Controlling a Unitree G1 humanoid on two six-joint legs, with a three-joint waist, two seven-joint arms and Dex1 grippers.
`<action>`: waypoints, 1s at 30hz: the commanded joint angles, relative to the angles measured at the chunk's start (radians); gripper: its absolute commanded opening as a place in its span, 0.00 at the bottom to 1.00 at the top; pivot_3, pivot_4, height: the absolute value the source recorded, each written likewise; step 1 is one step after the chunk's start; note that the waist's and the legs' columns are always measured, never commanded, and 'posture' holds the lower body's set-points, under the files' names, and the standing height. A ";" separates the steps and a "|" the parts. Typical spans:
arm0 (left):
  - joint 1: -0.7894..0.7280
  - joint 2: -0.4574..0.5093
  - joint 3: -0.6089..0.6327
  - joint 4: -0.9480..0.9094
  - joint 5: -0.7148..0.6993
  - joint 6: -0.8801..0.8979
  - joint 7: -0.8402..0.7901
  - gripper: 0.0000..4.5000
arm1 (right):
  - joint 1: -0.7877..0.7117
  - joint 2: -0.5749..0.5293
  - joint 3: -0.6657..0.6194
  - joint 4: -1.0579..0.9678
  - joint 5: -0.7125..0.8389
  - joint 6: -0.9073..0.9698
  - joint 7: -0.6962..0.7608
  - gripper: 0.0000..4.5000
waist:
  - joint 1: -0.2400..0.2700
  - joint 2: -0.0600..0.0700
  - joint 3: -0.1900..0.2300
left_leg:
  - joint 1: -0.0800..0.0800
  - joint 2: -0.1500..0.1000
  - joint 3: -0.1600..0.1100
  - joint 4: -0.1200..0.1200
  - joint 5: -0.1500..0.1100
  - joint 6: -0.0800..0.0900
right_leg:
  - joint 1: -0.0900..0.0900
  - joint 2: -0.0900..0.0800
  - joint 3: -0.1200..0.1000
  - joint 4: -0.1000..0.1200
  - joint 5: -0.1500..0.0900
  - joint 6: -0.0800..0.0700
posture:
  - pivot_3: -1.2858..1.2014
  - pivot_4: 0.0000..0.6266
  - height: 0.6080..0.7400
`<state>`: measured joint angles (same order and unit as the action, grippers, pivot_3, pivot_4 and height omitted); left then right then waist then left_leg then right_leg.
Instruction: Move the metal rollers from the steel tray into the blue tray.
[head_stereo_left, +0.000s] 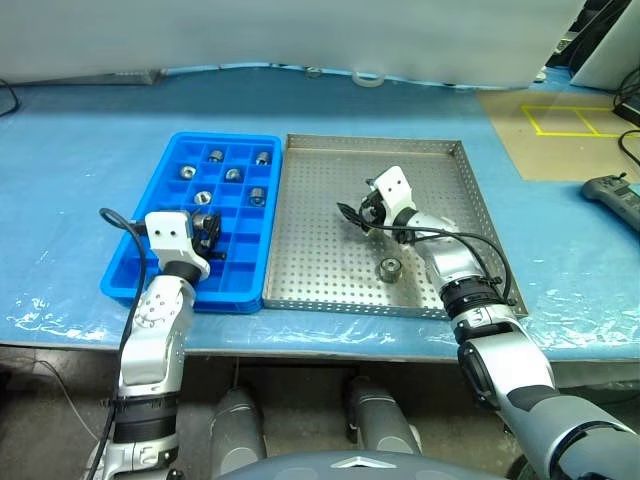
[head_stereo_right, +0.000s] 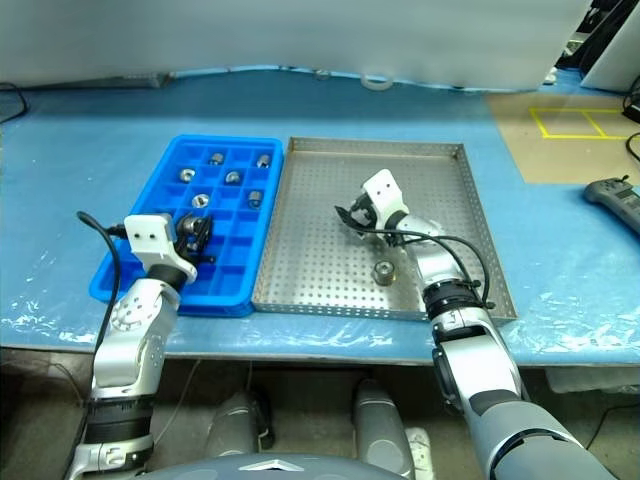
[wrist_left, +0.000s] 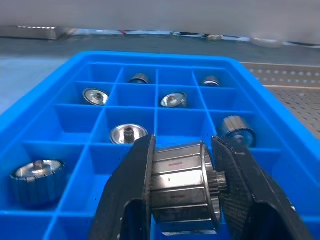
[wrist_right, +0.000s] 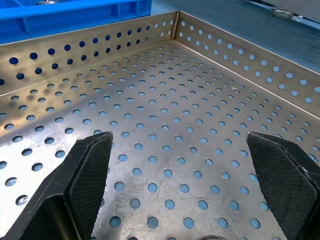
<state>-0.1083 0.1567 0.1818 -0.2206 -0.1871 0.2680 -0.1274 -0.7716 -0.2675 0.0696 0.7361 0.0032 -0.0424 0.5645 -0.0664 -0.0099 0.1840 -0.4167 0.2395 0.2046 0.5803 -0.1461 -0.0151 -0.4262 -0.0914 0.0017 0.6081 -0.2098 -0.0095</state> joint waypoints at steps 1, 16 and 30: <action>0.038 -0.015 0.020 -0.078 0.040 0.007 0.077 0.32 | 0.002 -0.010 -0.014 -0.025 0.006 -0.019 -0.001 1.00 | -0.001 0.000 0.000 | 0.000 0.000 0.000 0.000 0.000 0.000 | 0.000 0.000 0.000 0.000 0.000 0.000 | 0.37 0.24 1.00; 0.060 -0.047 0.040 -0.074 0.052 0.022 0.166 0.67 | -0.028 -0.013 -0.046 0.008 0.016 -0.012 -0.050 1.00 | -0.004 0.000 0.000 | 0.000 0.001 0.001 -0.001 -0.002 -0.003 | -0.004 0.003 0.000 -0.001 0.000 0.000 | 0.37 0.24 1.00; -0.283 0.080 -0.038 0.162 -0.188 -0.035 -0.318 0.95 | -0.021 -0.014 -0.132 -0.081 0.171 0.096 0.120 1.00 | 0.019 0.000 0.000 | 0.001 -0.001 0.001 0.003 -0.001 -0.004 | -0.004 0.002 0.001 0.007 0.000 0.000 | 0.36 0.24 1.00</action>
<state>-0.3665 0.2319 0.1575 -0.0708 -0.3319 0.2398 -0.3771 -0.7901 -0.2801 -0.0369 0.7316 0.1086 0.0312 0.6258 -0.0475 -0.0099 0.1837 -0.4160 0.2379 0.2055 0.5831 -0.1473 -0.0186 -0.4302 -0.0896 0.0034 0.6157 -0.2097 -0.0094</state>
